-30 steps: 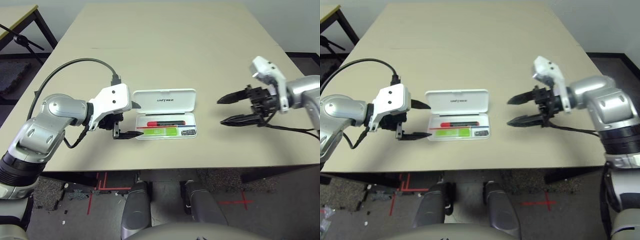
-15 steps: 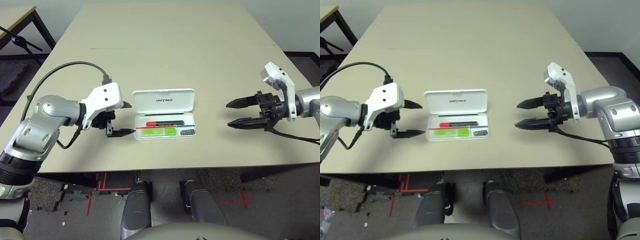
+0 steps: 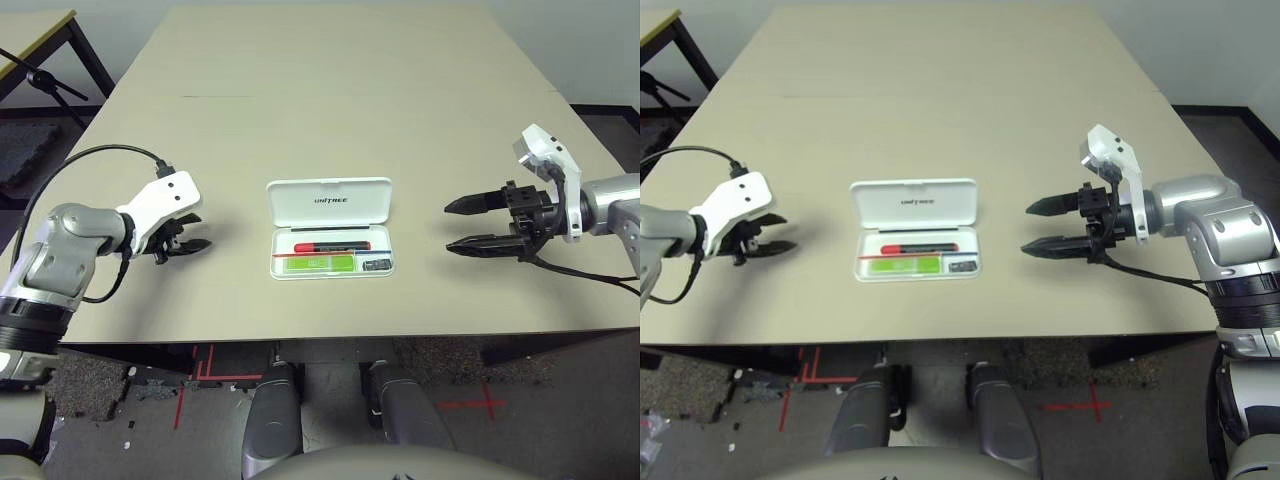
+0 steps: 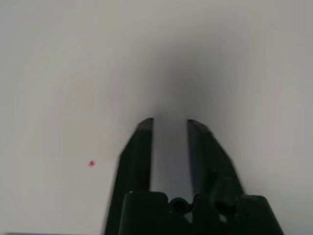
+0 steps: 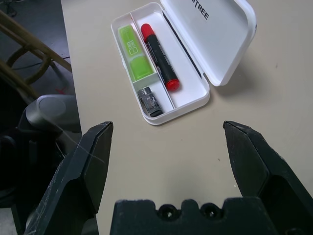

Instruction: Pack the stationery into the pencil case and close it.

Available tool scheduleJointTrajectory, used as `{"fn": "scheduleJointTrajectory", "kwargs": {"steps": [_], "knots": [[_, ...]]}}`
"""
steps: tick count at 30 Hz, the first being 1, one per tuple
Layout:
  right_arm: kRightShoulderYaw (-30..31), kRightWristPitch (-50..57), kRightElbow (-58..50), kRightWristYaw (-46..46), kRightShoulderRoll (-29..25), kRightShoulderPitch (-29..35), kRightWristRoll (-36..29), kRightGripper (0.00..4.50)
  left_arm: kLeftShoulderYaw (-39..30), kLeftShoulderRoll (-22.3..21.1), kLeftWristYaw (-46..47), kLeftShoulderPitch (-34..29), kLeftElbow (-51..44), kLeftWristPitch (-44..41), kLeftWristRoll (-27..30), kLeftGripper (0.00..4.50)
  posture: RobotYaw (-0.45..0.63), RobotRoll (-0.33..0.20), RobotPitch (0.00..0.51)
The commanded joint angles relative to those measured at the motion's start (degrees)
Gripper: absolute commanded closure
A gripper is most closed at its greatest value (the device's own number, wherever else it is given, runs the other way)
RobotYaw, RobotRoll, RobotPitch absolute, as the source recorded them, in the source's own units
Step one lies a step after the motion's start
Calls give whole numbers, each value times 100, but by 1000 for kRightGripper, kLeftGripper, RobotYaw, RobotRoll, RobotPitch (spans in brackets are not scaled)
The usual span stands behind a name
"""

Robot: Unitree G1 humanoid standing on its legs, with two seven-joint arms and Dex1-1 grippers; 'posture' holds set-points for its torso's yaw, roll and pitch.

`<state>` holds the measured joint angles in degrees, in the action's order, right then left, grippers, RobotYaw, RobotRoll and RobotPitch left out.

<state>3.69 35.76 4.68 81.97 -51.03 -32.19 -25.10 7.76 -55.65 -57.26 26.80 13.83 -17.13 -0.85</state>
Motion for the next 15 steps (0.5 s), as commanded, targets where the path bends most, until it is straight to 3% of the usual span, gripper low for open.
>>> {"fn": "scheduleJointTrajectory", "kwargs": {"steps": [1, 6, 15], "knots": [[-8, -86, -31, -15, 16, 24, -7, 0, -76, 451, 420, 354, 237, 210, -82, 4455, -14, 0, 110], [22, -106, -17, -35, 44, -20, 14, 0, -140, 1183, 893, 784, 670, 333, -47, 4482, -18, 0, 108], [-6, -89, -173, -150, 11, 74, 4, 0, 47, 1905, 964, 893, 715, 255, -74, 4482, -49, 0, 112]]}}
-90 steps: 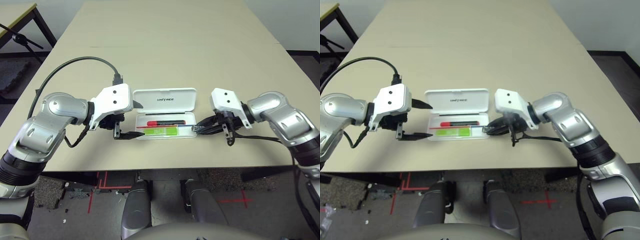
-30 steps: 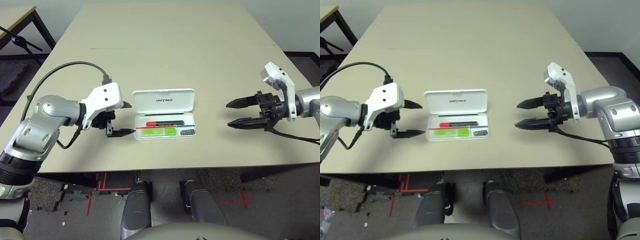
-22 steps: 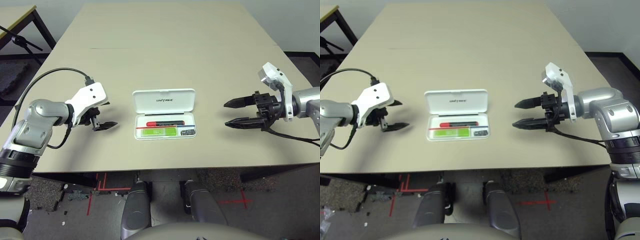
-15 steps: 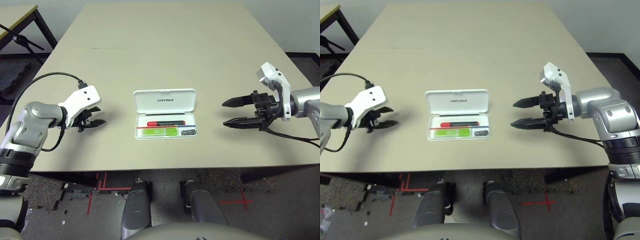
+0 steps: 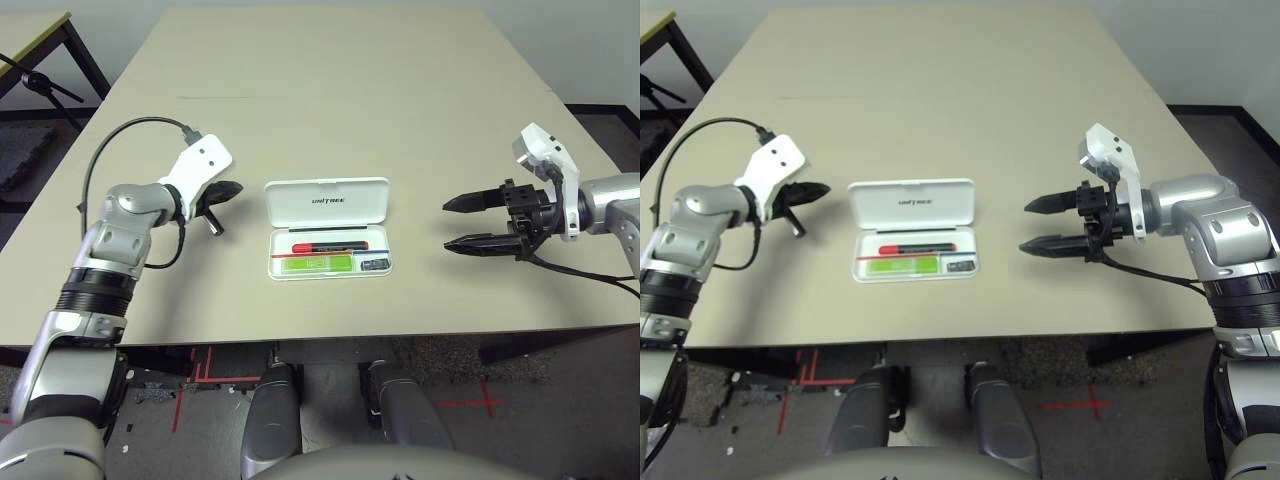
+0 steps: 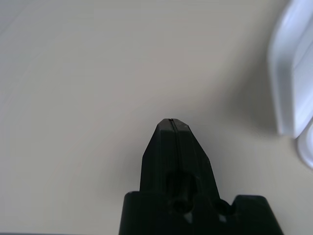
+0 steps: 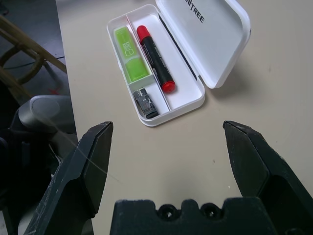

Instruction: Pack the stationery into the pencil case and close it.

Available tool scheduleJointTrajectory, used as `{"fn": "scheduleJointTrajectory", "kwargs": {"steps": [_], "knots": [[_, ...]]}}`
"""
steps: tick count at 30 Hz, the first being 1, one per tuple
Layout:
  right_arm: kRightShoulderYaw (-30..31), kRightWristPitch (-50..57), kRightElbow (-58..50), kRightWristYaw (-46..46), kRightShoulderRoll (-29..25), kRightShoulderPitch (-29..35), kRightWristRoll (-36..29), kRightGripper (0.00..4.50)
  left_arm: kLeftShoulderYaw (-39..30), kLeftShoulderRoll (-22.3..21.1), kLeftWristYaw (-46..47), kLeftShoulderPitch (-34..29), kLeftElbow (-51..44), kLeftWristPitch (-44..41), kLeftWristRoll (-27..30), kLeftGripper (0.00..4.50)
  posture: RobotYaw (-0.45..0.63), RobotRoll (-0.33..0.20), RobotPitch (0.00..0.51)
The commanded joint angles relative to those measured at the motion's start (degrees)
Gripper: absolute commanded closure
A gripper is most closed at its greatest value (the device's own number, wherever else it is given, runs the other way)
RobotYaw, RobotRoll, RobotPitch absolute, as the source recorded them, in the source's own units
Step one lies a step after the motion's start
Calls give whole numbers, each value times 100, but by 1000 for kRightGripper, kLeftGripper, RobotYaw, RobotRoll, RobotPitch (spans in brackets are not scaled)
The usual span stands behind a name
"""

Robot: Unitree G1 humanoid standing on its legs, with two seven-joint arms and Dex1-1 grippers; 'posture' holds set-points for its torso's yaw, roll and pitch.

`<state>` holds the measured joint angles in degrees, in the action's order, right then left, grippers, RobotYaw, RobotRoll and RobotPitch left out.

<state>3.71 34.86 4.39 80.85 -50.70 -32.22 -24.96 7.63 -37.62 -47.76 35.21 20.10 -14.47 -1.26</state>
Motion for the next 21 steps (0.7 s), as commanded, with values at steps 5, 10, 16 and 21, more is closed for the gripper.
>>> {"fn": "scheduleJointTrajectory", "kwargs": {"steps": [5, 10, 16, 21], "knots": [[-39, 26, -232, -84, -88, 177, -21, 0, 79, 302, -164, 43, -78, -21, 101, 4482, -58, 0, 115], [-49, 61, -317, -135, -104, 256, -36, 0, 82, 437, -405, 25, -329, -56, 260, 4482, -58, 0, 115], [-10, 50, -329, -174, -96, 267, -7, 0, 114, 329, -982, -337, -1192, -83, 653, 4482, -65, 0, 126], [55, 29, -324, -203, -64, 250, 30, 0, 130, 130, -1315, -679, -1745, -123, 791, 4482, -57, 0, 129]]}}
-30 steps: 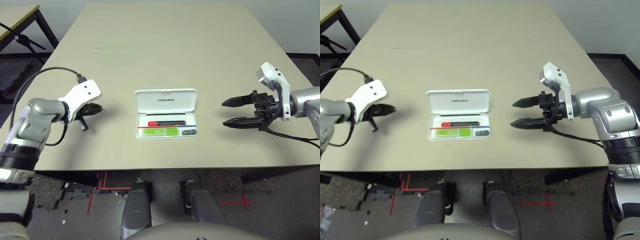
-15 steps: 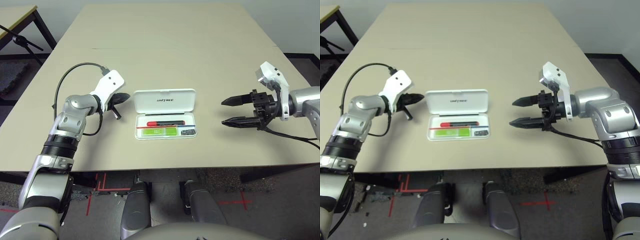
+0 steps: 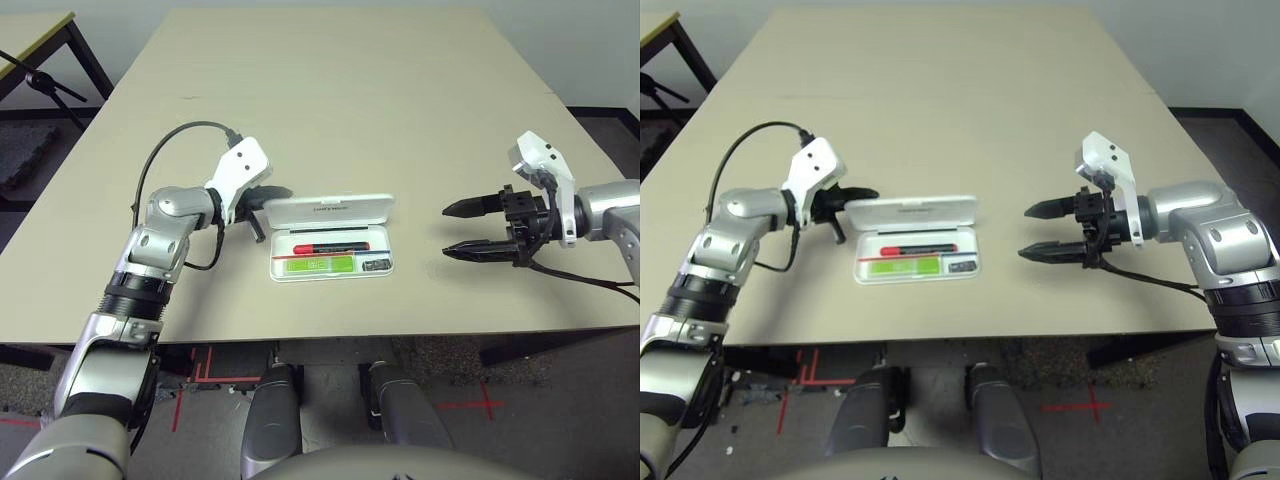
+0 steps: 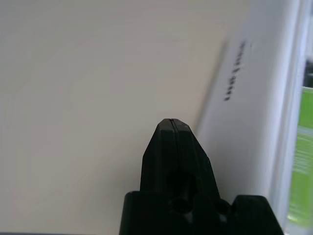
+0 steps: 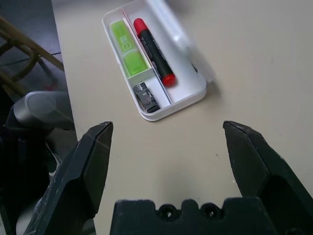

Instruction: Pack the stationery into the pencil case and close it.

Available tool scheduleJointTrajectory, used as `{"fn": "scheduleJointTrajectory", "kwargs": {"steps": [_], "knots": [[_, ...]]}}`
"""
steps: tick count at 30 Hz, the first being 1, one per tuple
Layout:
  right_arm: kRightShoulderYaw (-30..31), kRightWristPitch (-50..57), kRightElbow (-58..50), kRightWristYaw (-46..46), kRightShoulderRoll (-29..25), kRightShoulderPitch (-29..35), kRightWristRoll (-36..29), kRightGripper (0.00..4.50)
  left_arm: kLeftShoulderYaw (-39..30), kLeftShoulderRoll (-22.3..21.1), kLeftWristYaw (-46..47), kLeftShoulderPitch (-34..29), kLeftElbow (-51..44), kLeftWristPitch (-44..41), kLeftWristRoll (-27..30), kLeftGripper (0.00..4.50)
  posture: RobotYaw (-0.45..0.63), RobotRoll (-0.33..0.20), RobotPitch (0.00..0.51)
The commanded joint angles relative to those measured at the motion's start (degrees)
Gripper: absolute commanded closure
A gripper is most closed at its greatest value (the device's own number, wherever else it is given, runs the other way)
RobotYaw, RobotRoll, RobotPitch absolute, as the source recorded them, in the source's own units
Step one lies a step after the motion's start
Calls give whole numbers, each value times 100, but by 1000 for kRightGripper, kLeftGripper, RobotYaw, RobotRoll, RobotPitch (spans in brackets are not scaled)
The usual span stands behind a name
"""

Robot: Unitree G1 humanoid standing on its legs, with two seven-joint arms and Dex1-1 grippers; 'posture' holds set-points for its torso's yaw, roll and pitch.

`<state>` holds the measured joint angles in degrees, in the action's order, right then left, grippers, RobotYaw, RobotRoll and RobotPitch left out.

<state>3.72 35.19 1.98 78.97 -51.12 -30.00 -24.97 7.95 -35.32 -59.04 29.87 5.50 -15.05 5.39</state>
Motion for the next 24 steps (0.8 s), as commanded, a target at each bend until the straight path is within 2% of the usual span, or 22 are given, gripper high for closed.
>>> {"fn": "scheduleJointTrajectory", "kwargs": {"steps": [1, 12, 18, 24], "knots": [[72, -17, -74, -16, -13, 22, 46, 0, 104, -108, -224, -192, -364, -70, 139, 4482, -54, 0, 129], [223, -119, 14, -24, 109, -68, 194, 0, 656, -55, -156, -520, -782, -18, -229, 4482, -46, 0, 128], [259, -180, 26, -34, 136, -42, 257, 0, 1149, -210, -75, -567, -478, 409, -871, 4482, -50, 0, 128], [262, -215, 11, -58, 156, 14, 294, 0, 1287, -210, -138, -566, -301, 539, -994, 4482, -56, 0, 128]]}}
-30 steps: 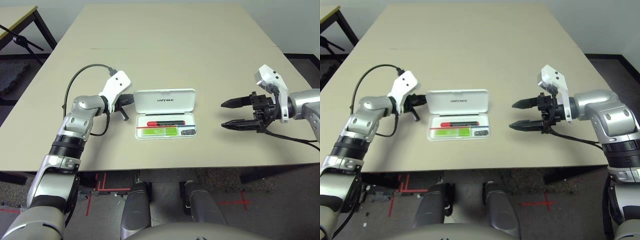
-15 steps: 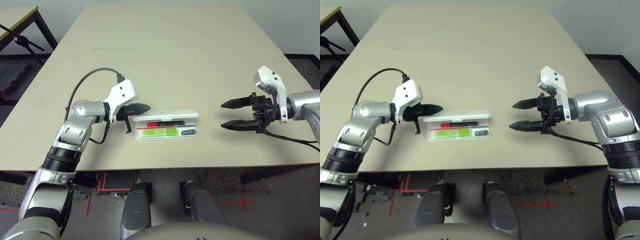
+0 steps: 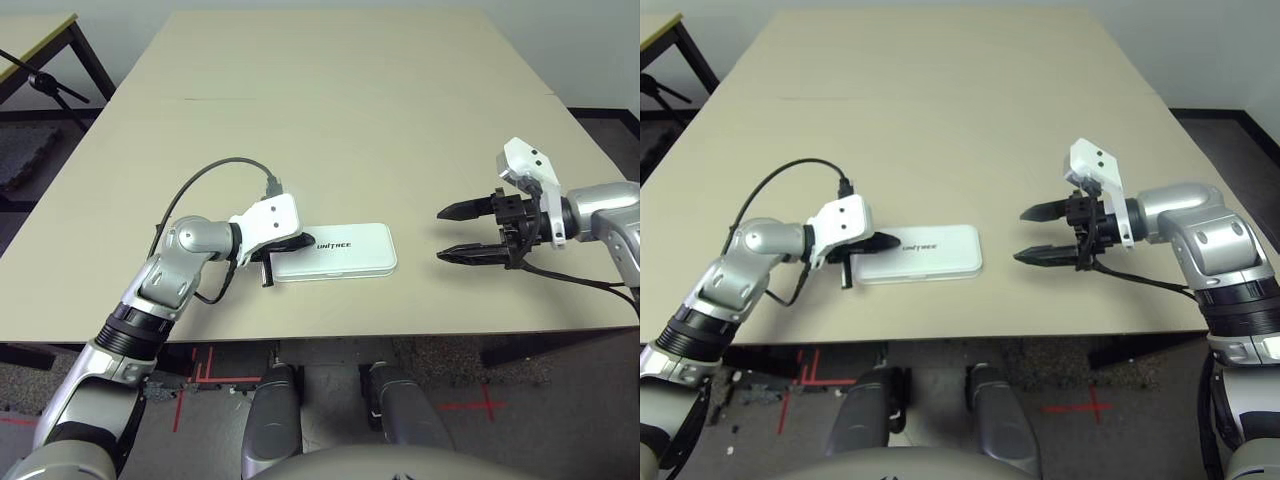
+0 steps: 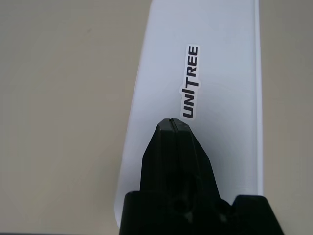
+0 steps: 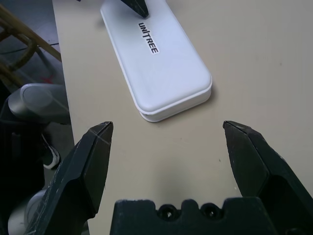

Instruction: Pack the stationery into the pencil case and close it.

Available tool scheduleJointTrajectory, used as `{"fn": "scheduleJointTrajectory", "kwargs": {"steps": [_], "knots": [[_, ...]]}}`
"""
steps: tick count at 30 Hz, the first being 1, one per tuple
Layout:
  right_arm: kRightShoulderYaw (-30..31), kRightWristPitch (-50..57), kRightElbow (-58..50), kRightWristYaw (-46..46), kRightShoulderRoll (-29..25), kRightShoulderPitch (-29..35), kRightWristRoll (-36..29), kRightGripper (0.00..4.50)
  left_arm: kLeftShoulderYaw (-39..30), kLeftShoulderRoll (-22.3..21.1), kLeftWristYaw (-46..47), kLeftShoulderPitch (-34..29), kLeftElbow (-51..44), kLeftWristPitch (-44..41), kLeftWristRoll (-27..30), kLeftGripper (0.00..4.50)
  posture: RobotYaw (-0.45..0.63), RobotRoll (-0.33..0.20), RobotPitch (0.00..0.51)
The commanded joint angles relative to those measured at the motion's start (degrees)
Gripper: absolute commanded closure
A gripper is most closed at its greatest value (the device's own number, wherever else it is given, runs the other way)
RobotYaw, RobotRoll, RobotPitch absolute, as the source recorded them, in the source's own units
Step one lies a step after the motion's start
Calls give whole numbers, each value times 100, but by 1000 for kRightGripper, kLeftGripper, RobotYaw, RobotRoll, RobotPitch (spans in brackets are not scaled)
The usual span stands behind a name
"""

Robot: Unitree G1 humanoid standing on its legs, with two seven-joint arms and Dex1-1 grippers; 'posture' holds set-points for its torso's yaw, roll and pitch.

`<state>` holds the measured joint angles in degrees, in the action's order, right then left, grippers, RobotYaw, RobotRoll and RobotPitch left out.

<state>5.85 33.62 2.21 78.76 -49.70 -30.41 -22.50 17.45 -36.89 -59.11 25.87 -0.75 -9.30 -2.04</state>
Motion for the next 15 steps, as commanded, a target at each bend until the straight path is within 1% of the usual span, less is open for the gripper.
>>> {"fn": "scheduleJointTrajectory", "kwargs": {"steps": [1, 4, 5, 7, 8, 10, 12, 15], "knots": [[49, -63, -15, -50, 20, 69, 51, 0, 334, -44, -149, -175, 336, -24, -227, 4482, -59, 0, 128], [26, -89, -14, -120, 59, 99, 46, 0, 232, 65, -92, -176, 335, -80, -63, 4482, -60, 0, 130], [-7, -114, 17, -206, 118, 94, 47, 0, 84, 165, -7, -146, 324, -171, 88, 4482, -61, 0, 131], [-151, -267, 157, -524, 356, 55, 57, 0, -312, 391, 239, -50, 360, -349, 396, 4482, -61, 0, 132], [-309, -457, 303, -805, 578, 10, 54, 0, -523, 493, 382, 13, 424, -420, 524, 4315, -61, 0, 132], [-566, -784, 518, -1210, 900, -39, 59, 0, -778, 598, 584, 79, 517, -520, 641, 3868, -55, 0, 134], [-851, -1030, 788, -1715, 1211, -107, 65, 0, -1180, 726, 855, 169, 744, -585, 869, 3190, -47, 0, 136], [-1281, -1484, 1263, -2536, 1689, -211, 98, 0, -1810, 893, 1293, 319, 1122, -461, 1174, 1952, -42, 0, 138]]}}
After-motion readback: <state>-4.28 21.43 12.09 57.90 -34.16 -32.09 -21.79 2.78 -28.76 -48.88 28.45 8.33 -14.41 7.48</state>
